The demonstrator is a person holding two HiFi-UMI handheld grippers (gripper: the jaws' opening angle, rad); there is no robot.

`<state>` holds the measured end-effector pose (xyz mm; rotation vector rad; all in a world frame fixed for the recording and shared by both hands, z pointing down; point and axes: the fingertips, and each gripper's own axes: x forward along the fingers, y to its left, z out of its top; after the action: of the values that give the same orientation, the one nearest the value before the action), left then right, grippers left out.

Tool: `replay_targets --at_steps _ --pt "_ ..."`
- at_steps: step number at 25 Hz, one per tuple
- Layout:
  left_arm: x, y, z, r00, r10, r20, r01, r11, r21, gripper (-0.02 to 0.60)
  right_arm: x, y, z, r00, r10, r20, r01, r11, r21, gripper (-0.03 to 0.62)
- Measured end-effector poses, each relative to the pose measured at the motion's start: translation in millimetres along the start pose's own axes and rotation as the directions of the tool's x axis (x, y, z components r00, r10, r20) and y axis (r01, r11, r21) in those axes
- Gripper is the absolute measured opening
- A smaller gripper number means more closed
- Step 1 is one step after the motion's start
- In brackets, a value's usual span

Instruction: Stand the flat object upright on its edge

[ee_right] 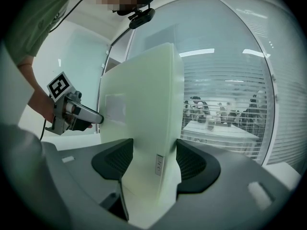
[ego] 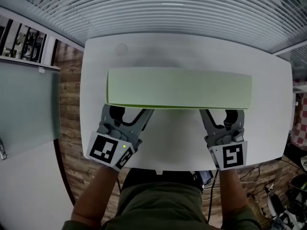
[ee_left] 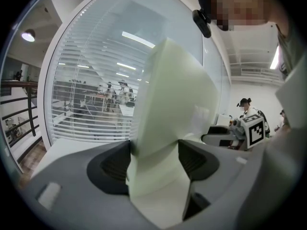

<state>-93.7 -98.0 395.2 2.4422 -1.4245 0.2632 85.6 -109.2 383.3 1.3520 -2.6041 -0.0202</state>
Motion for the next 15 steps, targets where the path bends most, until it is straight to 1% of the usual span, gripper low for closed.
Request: replay_targets --at_steps 4,8,13,15 --pt "-2.2 -0.1 -0.7 1.000 -0.003 -0.002 0.003 1.000 0.003 0.290 0.5 2.0 1.7 1.000 0.000 0.000 0.000 0.999 0.038 0.265" --pt "-3.3 -1.1 -2.6 1.000 -0.004 -0.006 0.004 1.000 0.004 0.290 -2.5 1.7 -2.5 1.000 0.009 -0.018 -0.009 1.000 -0.004 0.265" --pt "-5.6 -0.6 -4.4 1.000 -0.011 -0.012 0.011 1.000 0.006 0.290 -2.5 5.2 0.2 1.000 0.002 -0.009 -0.002 0.999 0.040 0.265" --pt "-6.8 -0.2 -4.8 1.000 -0.014 -0.014 0.015 1.000 0.006 0.290 -3.0 5.6 -0.7 1.000 0.005 -0.009 -0.004 1.000 0.020 0.264"
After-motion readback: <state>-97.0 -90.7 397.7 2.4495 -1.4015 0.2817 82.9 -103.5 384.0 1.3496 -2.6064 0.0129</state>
